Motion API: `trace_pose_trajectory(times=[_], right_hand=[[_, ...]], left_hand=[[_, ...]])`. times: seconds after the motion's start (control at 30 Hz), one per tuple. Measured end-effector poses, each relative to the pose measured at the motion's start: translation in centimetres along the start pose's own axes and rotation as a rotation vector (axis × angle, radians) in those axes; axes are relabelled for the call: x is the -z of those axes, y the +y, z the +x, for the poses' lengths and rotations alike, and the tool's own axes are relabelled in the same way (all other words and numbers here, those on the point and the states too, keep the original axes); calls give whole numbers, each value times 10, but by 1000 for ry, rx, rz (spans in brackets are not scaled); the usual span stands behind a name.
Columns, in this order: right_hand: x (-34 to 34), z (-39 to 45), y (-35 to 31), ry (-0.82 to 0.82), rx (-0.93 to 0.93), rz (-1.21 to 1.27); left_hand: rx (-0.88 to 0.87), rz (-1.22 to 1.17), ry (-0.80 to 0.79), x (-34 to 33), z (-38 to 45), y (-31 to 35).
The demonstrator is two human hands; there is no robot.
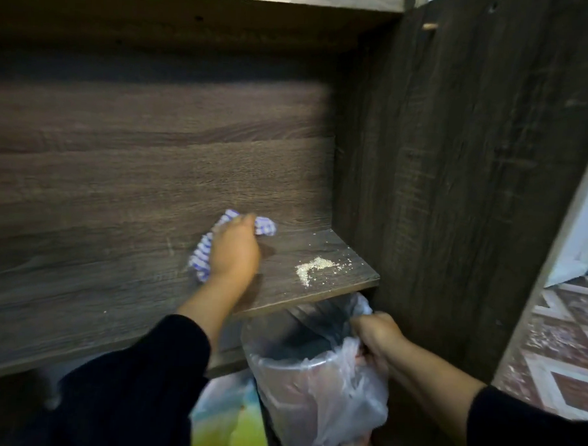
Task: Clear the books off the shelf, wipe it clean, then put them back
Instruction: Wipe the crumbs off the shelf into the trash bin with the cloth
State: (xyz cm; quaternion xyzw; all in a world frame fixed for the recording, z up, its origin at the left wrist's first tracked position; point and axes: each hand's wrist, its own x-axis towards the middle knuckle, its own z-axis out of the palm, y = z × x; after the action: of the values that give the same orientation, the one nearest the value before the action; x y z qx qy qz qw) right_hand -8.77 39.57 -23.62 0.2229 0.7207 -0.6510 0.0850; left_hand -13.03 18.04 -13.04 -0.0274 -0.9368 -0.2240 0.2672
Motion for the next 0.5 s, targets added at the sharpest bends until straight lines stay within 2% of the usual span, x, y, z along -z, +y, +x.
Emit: trace_pose_trajectory(times=[0.07, 0.13, 0.2, 0.23, 0.33, 0.5], right_hand=[[5, -8, -7, 0, 23, 10], [8, -18, -13, -3, 43, 18], [10, -30, -18, 2, 55, 31], [10, -35, -20, 2, 56, 38], [10, -44, -22, -15, 35, 60], [9, -45, -15, -36, 1, 113]], left_hand=[[29, 118, -92, 28, -3, -22], [331, 408, -231, 35, -17, -54], [641, 442, -264, 33, -37, -80], [703, 422, -277, 29, -43, -84], [670, 405, -351, 16, -48, -58], [491, 410, -456, -19, -40, -4]])
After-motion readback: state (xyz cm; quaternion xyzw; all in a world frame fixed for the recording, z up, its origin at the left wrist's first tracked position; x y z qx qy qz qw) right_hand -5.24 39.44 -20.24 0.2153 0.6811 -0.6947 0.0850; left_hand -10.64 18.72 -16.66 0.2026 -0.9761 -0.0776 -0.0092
